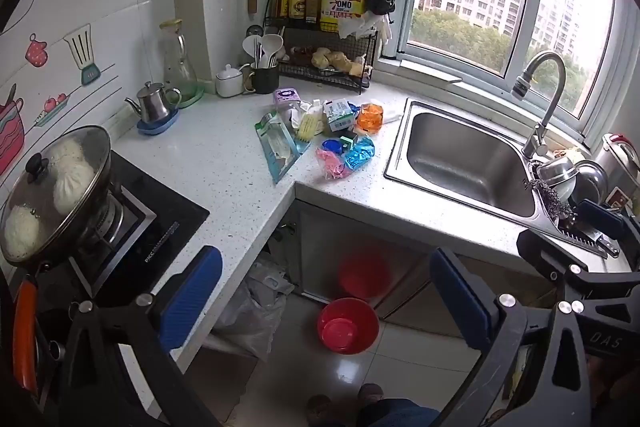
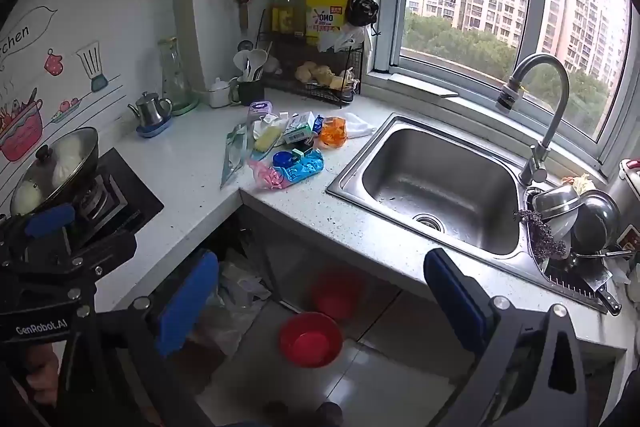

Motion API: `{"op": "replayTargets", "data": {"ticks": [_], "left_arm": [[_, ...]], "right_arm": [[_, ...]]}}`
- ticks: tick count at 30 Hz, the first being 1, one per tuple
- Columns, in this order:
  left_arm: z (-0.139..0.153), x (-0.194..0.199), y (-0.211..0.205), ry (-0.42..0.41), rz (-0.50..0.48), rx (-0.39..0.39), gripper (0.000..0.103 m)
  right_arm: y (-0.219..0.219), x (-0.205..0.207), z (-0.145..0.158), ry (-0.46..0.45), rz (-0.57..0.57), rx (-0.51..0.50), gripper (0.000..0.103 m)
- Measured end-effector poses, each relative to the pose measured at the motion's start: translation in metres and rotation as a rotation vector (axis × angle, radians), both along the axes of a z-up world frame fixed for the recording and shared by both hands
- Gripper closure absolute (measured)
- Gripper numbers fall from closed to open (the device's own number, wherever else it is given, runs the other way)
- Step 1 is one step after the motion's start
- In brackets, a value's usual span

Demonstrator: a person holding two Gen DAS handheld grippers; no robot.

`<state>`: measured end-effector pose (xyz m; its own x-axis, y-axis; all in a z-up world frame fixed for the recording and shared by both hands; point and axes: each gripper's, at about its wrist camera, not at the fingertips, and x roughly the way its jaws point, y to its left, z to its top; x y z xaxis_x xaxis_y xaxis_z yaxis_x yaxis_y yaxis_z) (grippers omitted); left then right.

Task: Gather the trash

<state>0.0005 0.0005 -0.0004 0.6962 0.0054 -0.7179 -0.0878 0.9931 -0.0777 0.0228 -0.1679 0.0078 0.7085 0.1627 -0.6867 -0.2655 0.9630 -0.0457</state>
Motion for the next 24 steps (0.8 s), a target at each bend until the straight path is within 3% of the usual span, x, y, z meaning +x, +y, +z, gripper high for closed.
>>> {"op": "replayTargets", "data": {"ticks": [24], "left_arm": [[-0.001,-0.009,0.002,0.000,-0.025,0.013,0.000]], "right_arm": [[0.003,-0.012,-0.002,-0.001,-0.016,0.009,0.000]]}}
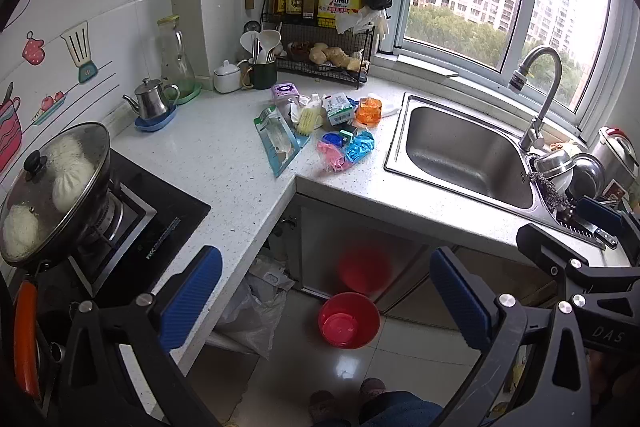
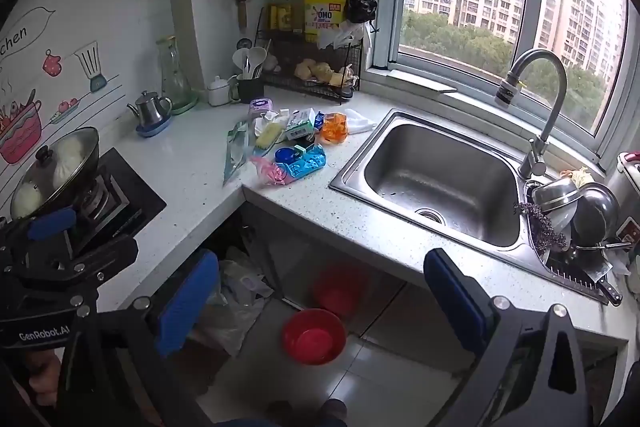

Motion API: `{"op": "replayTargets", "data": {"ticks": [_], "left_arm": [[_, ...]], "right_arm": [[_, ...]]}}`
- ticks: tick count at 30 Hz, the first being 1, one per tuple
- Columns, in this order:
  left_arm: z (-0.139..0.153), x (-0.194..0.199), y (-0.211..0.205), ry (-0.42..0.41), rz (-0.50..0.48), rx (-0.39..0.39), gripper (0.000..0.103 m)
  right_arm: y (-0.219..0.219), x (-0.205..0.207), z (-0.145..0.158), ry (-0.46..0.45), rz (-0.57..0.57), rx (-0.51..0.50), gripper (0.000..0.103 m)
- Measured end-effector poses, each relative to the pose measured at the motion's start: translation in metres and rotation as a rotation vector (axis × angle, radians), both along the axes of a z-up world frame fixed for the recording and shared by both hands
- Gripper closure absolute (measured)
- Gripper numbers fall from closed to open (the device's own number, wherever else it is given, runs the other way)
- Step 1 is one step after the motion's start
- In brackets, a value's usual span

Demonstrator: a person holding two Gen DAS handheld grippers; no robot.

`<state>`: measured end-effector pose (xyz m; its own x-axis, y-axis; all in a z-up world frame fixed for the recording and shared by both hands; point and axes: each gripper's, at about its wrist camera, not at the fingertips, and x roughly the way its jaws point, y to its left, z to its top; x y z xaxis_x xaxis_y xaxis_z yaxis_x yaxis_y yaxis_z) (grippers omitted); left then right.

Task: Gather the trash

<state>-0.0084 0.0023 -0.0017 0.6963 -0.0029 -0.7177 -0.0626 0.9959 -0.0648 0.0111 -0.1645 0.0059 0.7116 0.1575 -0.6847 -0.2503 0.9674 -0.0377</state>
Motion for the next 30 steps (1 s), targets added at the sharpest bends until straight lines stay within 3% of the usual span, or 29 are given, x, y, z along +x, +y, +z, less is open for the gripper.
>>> {"op": "replayTargets", "data": {"ticks": [30], "left_arm": [[0.003,-0.012,0.001,-0.007,-0.002,0.015,0.000]], "right_arm": [[0.005,-0.010,-0.003,0.008,-0.012,0.000,0.000]]}}
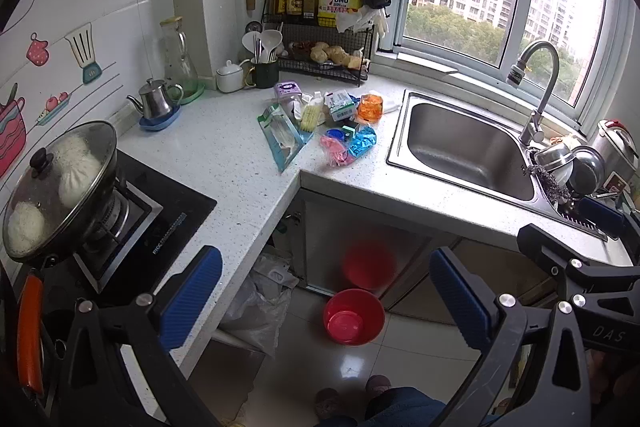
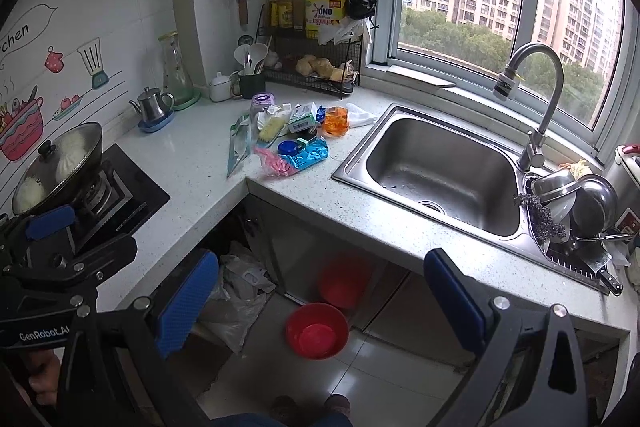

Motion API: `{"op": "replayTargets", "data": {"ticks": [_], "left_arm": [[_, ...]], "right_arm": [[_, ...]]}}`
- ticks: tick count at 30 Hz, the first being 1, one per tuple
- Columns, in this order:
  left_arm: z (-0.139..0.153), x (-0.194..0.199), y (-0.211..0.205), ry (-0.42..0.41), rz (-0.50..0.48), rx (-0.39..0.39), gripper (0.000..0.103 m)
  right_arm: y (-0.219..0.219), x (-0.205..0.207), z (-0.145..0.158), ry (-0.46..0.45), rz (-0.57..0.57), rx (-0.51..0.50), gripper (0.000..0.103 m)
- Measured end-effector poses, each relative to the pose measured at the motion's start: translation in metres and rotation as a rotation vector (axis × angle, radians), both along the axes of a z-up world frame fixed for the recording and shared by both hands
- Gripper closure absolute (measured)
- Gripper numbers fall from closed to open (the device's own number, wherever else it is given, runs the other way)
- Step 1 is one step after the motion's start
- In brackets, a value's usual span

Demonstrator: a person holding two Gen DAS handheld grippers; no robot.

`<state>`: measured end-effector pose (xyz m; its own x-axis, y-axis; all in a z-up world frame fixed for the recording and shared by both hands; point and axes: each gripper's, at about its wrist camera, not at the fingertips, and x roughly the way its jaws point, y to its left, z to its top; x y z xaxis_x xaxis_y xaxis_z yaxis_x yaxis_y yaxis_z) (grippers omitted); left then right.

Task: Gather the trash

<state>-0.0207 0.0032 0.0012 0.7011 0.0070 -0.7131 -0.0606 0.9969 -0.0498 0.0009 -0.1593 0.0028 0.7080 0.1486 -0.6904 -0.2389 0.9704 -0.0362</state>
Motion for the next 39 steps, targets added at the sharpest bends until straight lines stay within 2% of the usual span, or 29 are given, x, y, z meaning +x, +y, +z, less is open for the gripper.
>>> {"op": "replayTargets", "data": {"ticks": [27,35,39], "left_arm": [[-0.003,0.005,0.001,-0.002,-0.012,0.022,0.000],[-0.001,0.017,0.004,0.001,-0.038,0.008,0.000],[0.000,0.030,0.003,0.008,-0.032,0.026,0.000]], "right_arm": [[0.004,0.002,-0.002,0.014,-0.010,-0.005,0.000],[0.003,0.011,-0.002,0.023,-0.012,0.003,0.000],[0.004,0.022,-0.001,0.025,-0.015,0.000,0.000]]}}
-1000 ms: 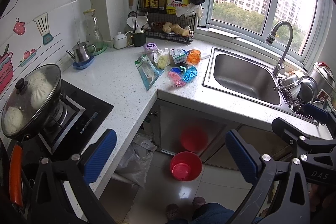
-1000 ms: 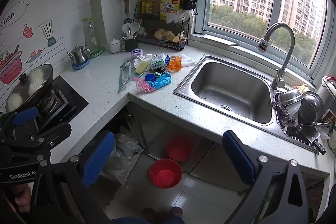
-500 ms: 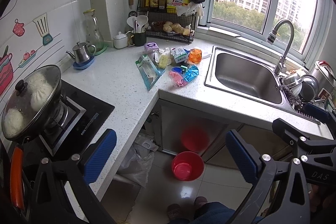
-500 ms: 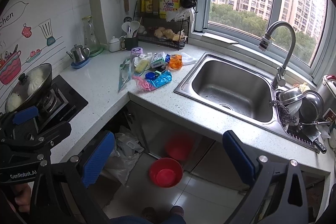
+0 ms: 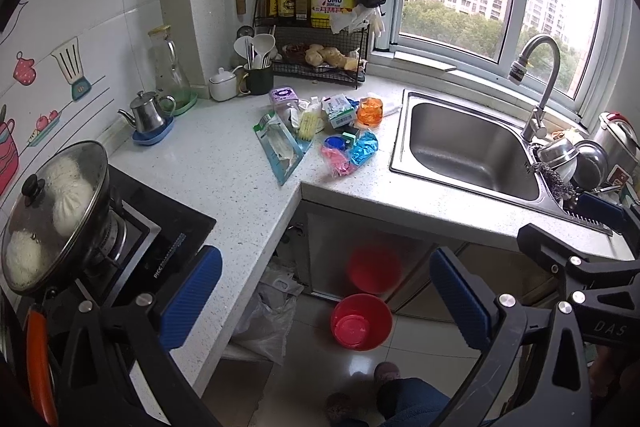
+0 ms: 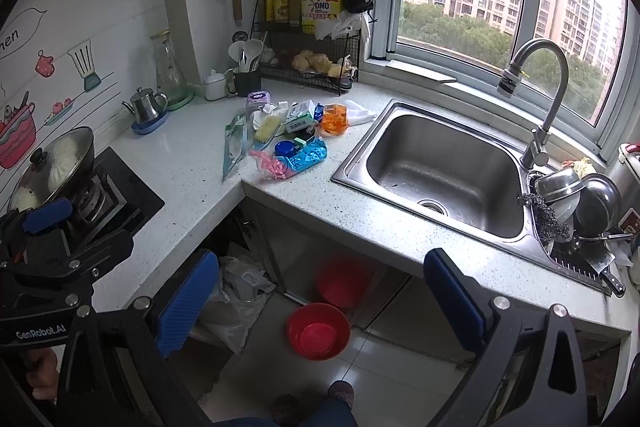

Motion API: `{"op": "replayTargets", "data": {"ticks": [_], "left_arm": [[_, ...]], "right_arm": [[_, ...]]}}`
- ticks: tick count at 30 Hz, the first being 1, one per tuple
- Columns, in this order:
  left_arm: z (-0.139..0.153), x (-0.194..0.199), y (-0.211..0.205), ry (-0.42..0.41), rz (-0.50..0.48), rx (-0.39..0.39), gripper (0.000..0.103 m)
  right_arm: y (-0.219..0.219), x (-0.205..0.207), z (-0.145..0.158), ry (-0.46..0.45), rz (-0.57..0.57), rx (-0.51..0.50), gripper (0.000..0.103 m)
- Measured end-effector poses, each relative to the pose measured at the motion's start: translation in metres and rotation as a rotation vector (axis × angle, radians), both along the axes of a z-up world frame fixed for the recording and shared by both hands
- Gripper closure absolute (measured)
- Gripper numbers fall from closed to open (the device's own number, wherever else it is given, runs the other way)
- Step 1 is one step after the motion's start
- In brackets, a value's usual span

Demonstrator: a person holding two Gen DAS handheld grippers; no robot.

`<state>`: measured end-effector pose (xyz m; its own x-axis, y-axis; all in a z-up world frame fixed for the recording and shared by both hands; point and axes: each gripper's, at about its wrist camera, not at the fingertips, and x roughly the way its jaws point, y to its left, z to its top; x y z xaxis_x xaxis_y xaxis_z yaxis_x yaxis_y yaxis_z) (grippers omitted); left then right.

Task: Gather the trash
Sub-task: 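Move both tools toward the trash items on the counter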

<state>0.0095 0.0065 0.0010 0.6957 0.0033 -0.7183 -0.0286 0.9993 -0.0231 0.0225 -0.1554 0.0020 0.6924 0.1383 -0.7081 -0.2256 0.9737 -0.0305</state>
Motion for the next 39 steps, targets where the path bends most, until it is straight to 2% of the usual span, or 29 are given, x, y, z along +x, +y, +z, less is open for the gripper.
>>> {"op": "replayTargets", "data": {"ticks": [7,14,18,23,31,34,39], "left_arm": [[-0.001,0.038,0.011,0.023,0.041,0.002,0.000],[-0.007,0.092,0.021,0.053,0.125,0.002,0.000],[-0.011,0.129,0.027,0.074,0.182,-0.046,0.000],[-0.020,0.175,0.036,0.117,0.238,-0.011,0.000],[-0.053,0.244,0.072,0.218,0.208,-0.030,0.000],[-0.069,0.272,0.086,0.266,0.170,-0.038,0.000],[-0.095,0.313,0.105,0.328,0.113,-0.036,0.000]], "right_arm": [[-0.006,0.043,-0.001,0.049,0.003,0.041,0.000],[-0.005,0.117,-0.012,0.137,0.023,0.087,0.000],[0.002,0.163,-0.020,0.192,0.066,0.087,0.000],[0.016,0.210,-0.036,0.265,0.117,0.078,0.000],[0.042,0.265,-0.067,0.376,0.115,0.057,0.000],[0.048,0.285,-0.083,0.433,0.069,0.080,0.000],[0.066,0.313,-0.112,0.506,-0.005,0.036,0.000]]}}
